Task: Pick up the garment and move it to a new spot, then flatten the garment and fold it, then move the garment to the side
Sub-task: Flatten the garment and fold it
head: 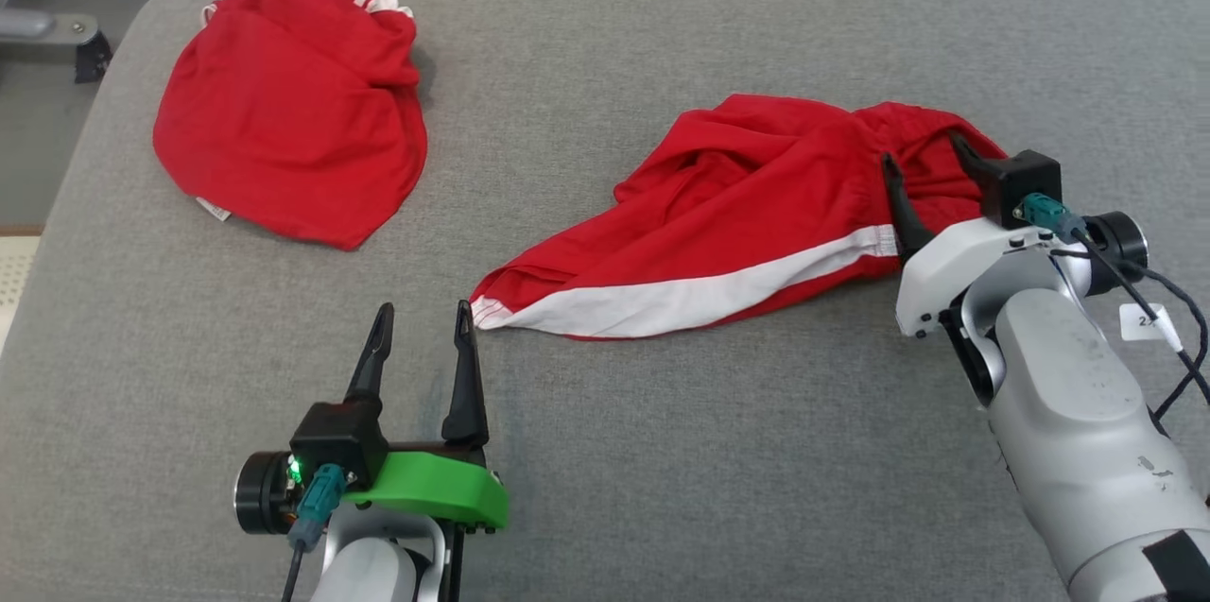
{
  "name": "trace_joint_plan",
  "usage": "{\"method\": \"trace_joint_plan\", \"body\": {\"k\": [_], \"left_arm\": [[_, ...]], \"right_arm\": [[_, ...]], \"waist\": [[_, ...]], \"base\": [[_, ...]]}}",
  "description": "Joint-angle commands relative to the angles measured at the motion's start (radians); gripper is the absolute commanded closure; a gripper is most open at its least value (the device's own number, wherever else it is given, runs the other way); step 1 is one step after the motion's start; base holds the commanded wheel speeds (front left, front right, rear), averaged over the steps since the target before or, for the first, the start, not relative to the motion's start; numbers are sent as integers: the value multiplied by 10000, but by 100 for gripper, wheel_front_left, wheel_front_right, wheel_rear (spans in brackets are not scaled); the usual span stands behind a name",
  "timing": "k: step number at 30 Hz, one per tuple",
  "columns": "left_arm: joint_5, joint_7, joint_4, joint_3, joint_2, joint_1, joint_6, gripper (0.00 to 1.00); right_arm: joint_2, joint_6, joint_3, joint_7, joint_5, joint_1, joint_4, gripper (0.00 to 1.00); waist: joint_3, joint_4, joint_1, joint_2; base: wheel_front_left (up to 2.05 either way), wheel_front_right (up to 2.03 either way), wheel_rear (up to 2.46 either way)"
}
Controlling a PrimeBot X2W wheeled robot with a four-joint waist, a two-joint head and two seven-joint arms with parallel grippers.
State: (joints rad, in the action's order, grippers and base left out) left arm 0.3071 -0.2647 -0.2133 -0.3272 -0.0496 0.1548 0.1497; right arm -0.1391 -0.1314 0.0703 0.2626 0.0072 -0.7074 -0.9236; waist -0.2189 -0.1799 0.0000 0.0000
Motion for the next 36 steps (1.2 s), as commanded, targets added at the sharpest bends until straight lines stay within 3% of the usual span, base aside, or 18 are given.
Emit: {"method": "trace_joint_plan", "body": {"k": [1,11,18,27,36], "left_arm": [[-48,4,-40,31,-17,32,-26,0],[-120,5,-23,320,-21,-379,1,0],[-179,5,-94,942,-24,-1015,-182,0],[-408,5,210,1788,-23,-2105,-525,0],[-536,5,504,1737,-23,-2213,-524,0]], "right_arm": [[-13,14,20,30,129,249,286,0],[309,12,-340,31,844,2826,3695,0],[695,14,-457,31,688,4615,5611,0],[880,12,-57,33,1029,5938,6741,0],[882,12,59,33,1213,6115,6904,0]], "waist": [[221,413,0,0],[816,1219,0,0],[1336,1550,0,0],[2108,1748,0,0],[2170,1687,0,0]], "base": [[0,0,0],[0,0,0],[0,0,0],[0,0,0],[0,0,0]]}}
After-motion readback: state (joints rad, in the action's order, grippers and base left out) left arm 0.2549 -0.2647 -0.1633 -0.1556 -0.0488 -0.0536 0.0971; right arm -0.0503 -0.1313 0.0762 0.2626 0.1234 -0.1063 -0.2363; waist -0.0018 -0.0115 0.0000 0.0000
